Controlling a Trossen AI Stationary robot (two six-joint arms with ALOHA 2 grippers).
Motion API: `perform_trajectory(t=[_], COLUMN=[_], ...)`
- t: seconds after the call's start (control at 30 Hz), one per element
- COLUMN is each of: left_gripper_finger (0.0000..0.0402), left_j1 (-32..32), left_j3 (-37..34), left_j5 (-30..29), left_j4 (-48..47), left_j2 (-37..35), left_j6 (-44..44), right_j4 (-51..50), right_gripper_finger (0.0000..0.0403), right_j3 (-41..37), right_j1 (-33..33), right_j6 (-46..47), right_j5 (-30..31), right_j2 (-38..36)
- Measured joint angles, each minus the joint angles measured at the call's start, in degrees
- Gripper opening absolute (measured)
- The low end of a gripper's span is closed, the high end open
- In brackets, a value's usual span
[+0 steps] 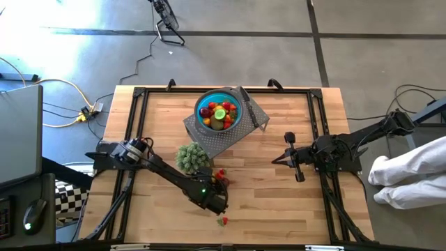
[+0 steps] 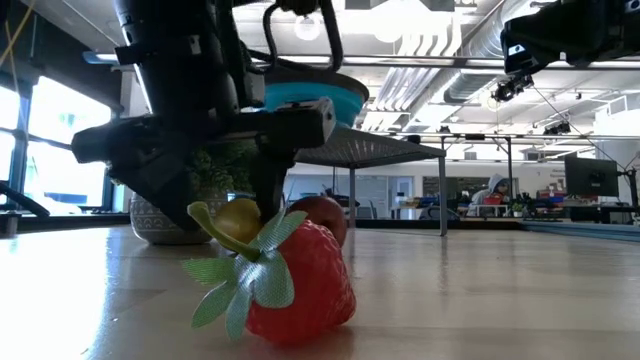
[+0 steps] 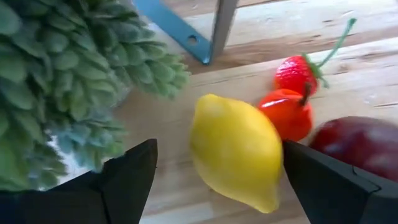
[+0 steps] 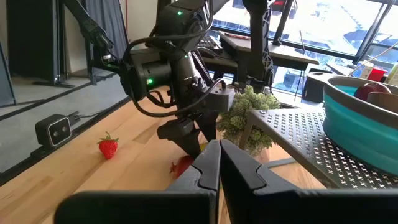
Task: Pick & Place Fruit
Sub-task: Put the lemon into the blue strainer bowl on the shelf
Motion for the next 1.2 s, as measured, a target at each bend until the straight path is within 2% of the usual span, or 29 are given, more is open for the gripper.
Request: perform_trajectory(t=[1.2], left_gripper_finger=[0.0335], left_j1=[0.00], left_j3=[0.00], left_j5=[-0.55], left_j4=[2.22], left_j2=[1.05], left_j6=[-0.22], right_j4=[-0.20], right_gripper_finger=[0.0003], right_j3=[0.00], right_j1=[0.00], right_j6=[-0.02], right_j5=[0.16], right_j2=[0.00])
